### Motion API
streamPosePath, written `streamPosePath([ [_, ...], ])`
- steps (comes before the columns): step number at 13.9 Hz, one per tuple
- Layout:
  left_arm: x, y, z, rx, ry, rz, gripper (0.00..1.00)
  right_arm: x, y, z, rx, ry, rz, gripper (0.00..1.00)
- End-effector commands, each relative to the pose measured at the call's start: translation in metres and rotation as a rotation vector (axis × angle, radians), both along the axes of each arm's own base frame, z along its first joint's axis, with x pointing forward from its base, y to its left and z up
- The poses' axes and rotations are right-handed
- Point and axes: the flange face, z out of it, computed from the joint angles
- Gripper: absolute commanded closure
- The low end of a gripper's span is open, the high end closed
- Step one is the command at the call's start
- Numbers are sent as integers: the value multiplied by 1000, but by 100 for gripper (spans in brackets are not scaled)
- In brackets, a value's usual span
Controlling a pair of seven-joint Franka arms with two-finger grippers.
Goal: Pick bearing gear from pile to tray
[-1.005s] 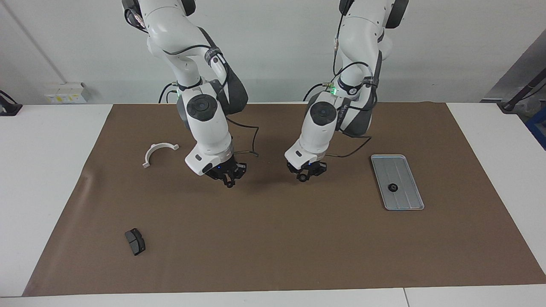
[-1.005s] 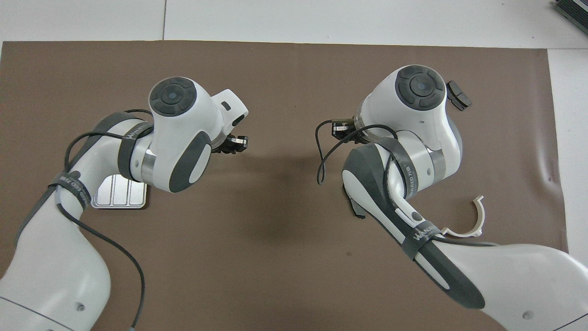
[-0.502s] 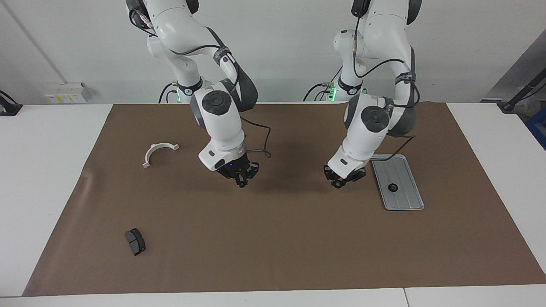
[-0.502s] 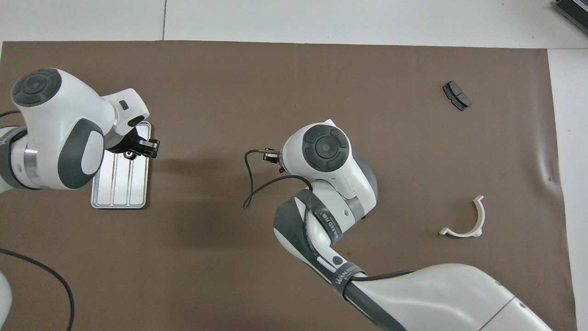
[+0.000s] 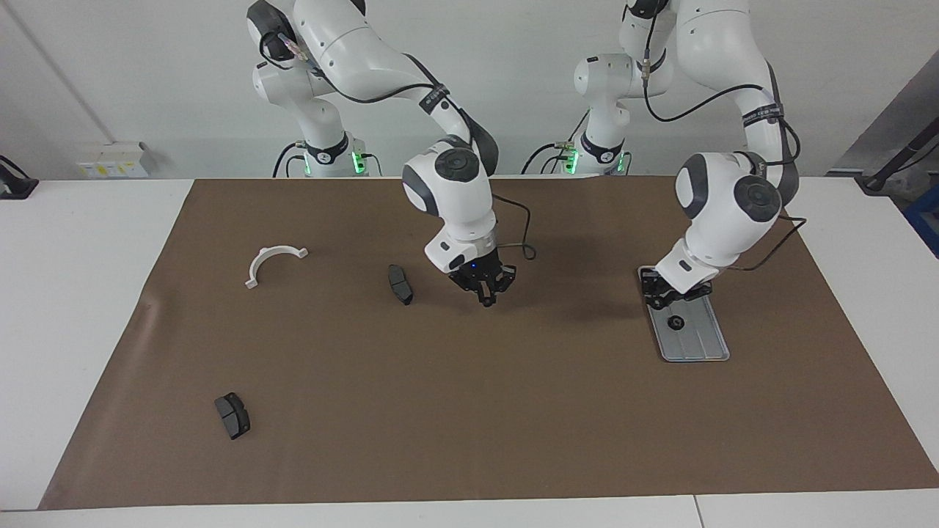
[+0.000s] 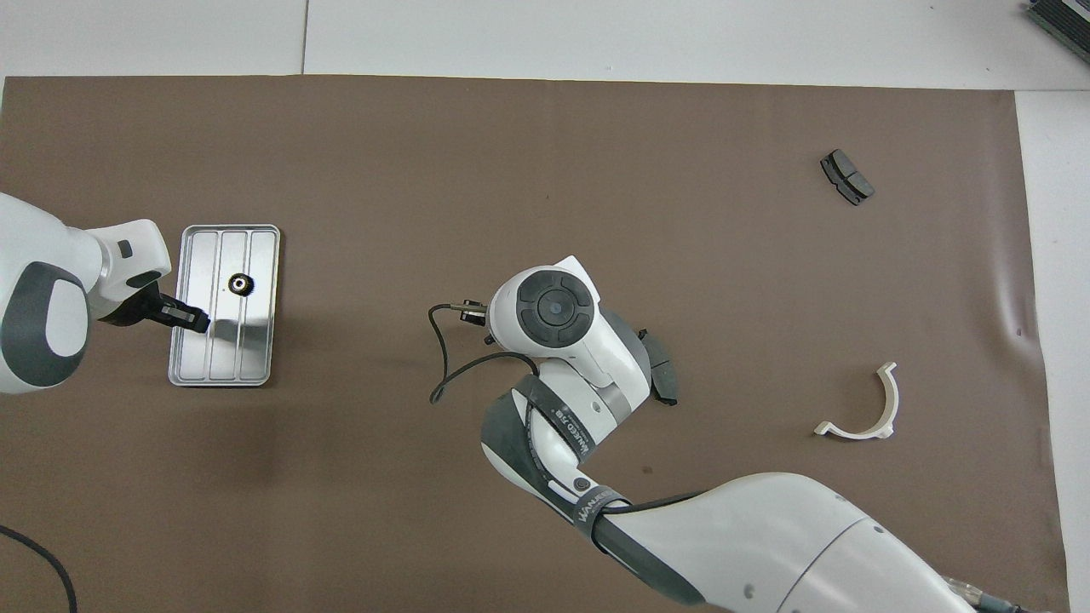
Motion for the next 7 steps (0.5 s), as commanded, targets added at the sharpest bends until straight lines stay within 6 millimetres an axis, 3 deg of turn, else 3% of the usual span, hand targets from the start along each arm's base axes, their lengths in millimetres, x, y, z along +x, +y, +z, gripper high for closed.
streamPosePath([
  [1,-22,-2,-5,7,-42,-8,100,0,-2,2,-1,-20,-35,0],
  [3,-23,-4,-6,6,-41,-8,100,4,-6,8,-23,-43,-37,0],
  [4,-22,-8,-6,7,-40,7,92,10,-16,16,-43,-64,-34,0],
  [5,-22,-9,-6,8,-39,23,52,22,-36,37,-67,-86,-50,0],
  [7,-22,-11,-7,9,-41,19,1,46,-88,74,-100,-104,-93,0],
])
